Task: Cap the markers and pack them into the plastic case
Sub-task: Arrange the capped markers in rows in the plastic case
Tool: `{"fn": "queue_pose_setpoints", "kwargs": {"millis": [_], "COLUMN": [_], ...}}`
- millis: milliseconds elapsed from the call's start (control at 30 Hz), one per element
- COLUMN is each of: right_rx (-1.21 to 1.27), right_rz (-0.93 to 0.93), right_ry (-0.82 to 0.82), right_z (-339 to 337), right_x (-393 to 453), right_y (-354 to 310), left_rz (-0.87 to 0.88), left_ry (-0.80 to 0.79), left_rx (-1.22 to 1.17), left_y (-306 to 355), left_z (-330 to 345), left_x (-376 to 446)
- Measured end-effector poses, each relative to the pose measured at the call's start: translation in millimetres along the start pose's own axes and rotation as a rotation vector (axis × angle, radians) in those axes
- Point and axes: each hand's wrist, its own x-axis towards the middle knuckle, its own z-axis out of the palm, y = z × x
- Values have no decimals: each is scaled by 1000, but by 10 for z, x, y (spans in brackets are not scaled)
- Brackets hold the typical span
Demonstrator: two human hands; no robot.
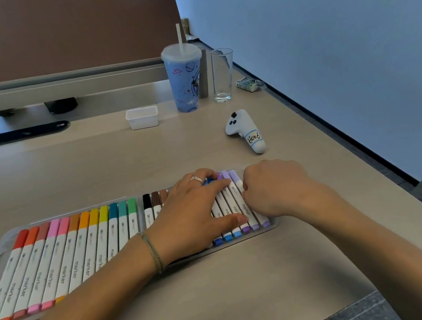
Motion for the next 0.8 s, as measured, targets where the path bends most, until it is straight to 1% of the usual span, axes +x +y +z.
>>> {"fn": "queue_pose_setpoints", "kwargs": {"millis": [100, 200, 233, 367, 433, 533, 633, 733, 800], "right_rx": [-52, -329, -378, -478, -500, -287, -131, 64, 162], "right_rz": [-3, -100, -126, -178, -199, -110, -32, -98, -176], "right_ry": [1, 13, 18, 48, 77, 139, 295, 429, 464], "right_z": [-25, 3, 50, 92, 41, 18, 116, 267, 327], "right_x": [-79, -156, -146, -79, -104, -172, -247, -330, -366], "right_y": [-57, -187, -218, -246, -202, -99, -112, -291, -456], "left_rz": [4, 20, 28, 65, 69, 35, -20, -78, -132], "left_ry": [6, 35, 45, 65, 62, 85, 156, 213, 251], "left_rx": [-4, 2, 11, 55, 10, -118, -157, -127, -104], "left_y": [-21, -43, -43, -9, -19, -56, -99, -185, -300], "left_z": [23, 61, 75, 165, 163, 83, 9, -52, -99], "left_x": [18, -10, -37, -148, -141, -181, -408, -723, -934]}}
